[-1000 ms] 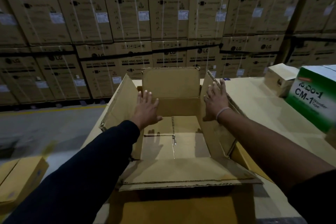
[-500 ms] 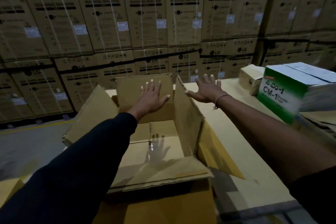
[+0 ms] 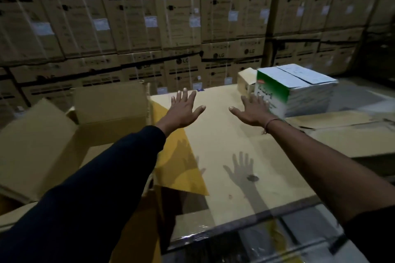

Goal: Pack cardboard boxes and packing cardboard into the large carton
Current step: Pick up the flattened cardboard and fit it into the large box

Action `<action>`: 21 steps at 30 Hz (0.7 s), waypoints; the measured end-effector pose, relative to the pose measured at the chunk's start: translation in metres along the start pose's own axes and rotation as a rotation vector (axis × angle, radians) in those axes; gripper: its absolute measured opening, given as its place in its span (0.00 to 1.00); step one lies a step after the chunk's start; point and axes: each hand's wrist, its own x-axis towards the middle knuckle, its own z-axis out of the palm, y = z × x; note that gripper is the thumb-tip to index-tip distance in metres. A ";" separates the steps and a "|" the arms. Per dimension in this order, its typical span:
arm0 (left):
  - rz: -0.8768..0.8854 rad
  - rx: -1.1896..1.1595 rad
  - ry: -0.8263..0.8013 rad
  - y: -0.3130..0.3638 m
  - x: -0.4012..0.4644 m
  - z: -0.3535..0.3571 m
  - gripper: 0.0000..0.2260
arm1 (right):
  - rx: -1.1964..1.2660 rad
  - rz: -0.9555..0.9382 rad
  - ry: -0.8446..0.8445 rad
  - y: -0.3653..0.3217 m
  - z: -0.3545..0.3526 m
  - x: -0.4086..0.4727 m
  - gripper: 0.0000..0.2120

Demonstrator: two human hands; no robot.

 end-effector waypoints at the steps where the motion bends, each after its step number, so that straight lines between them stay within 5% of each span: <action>1: 0.008 -0.019 -0.011 0.020 0.005 0.013 0.36 | -0.004 0.008 0.004 0.021 0.001 -0.003 0.43; 21: 0.165 -0.255 -0.311 0.314 0.104 0.242 0.36 | 0.053 0.240 -0.076 0.350 0.029 -0.044 0.37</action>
